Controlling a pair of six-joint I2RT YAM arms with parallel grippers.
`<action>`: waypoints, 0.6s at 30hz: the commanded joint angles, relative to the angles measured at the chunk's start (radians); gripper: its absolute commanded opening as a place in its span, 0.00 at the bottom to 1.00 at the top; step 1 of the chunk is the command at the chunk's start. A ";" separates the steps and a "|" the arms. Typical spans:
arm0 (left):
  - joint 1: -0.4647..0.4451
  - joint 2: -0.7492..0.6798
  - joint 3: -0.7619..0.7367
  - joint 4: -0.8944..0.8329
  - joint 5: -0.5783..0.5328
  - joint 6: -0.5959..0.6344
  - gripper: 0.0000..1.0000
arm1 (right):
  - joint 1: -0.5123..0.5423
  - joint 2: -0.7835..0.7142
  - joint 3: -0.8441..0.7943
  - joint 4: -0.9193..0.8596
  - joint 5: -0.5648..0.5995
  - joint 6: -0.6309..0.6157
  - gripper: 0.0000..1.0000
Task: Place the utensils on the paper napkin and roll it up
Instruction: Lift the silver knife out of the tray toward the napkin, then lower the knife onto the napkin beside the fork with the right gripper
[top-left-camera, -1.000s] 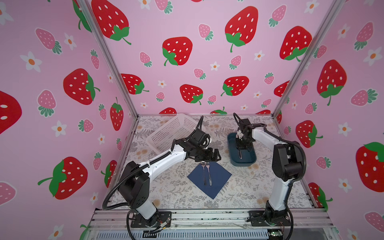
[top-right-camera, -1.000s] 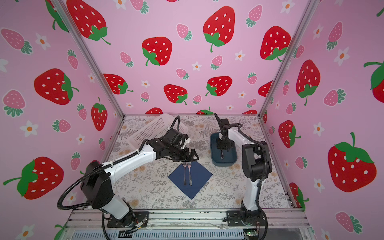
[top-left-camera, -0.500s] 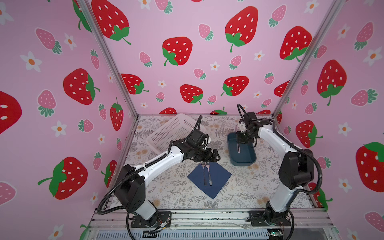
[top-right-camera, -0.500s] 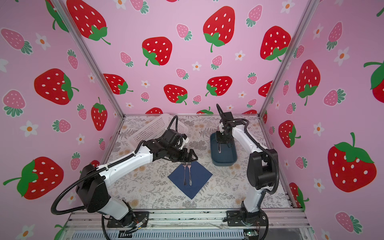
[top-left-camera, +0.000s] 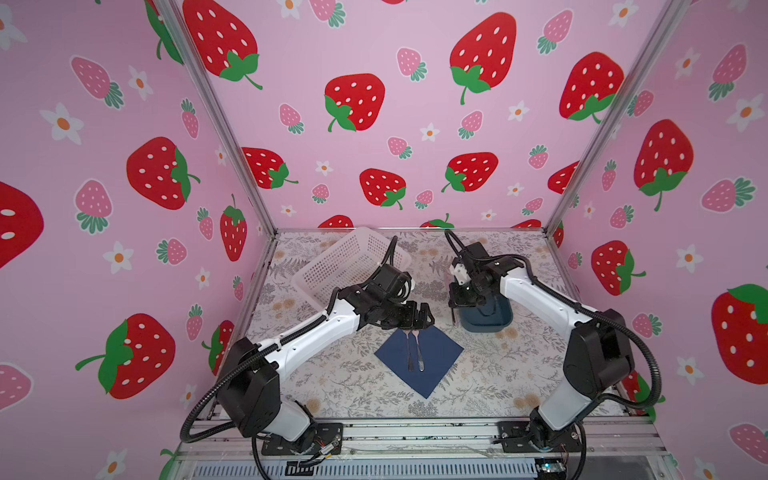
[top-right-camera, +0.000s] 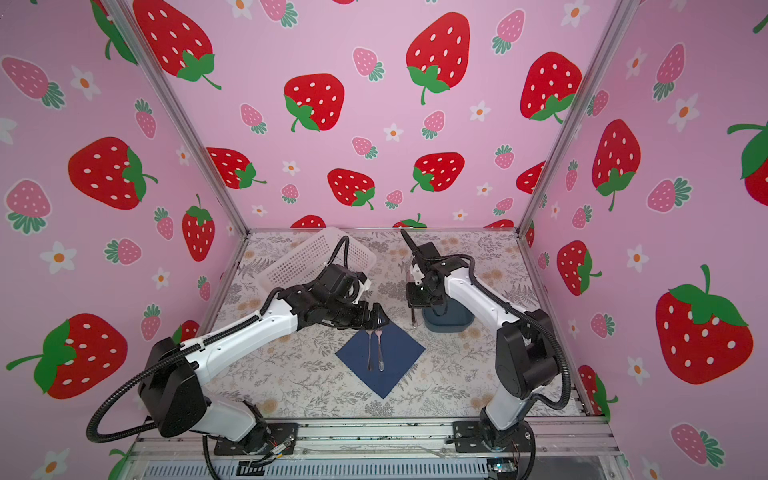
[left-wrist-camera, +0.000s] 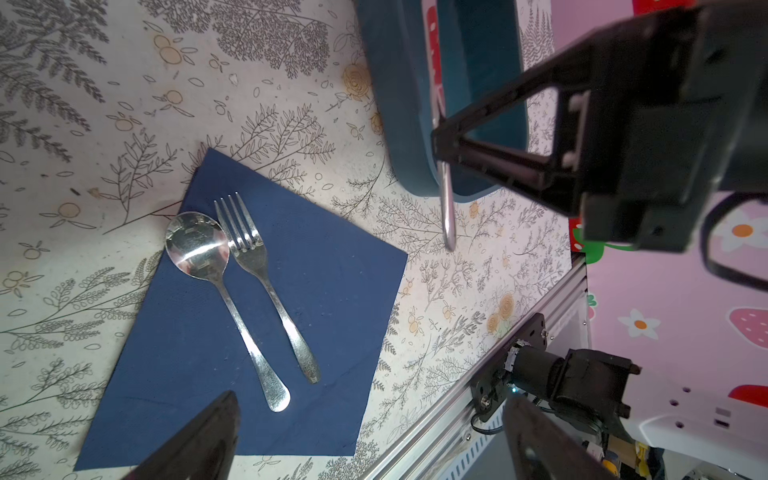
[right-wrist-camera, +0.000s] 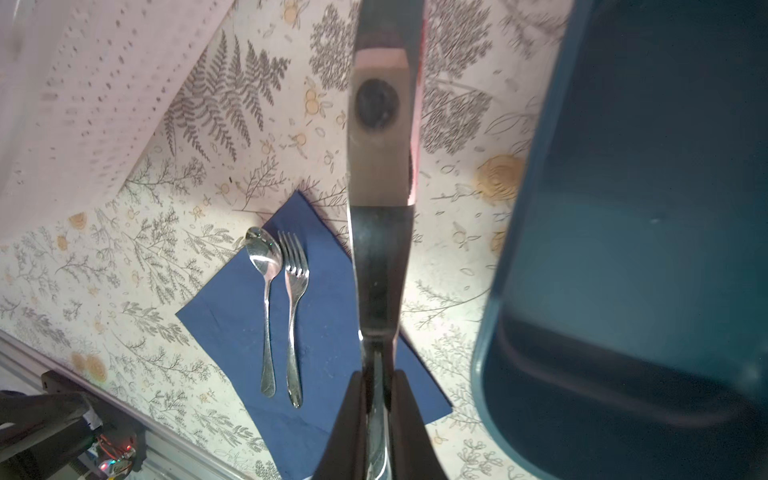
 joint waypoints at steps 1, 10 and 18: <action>0.008 -0.034 -0.040 0.007 -0.029 -0.023 1.00 | 0.050 -0.035 -0.058 0.076 -0.024 0.083 0.07; 0.019 -0.097 -0.106 0.024 -0.043 -0.047 0.99 | 0.157 -0.006 -0.166 0.187 -0.048 0.171 0.07; 0.021 -0.124 -0.136 0.018 -0.062 -0.051 0.99 | 0.208 0.014 -0.219 0.225 -0.043 0.209 0.07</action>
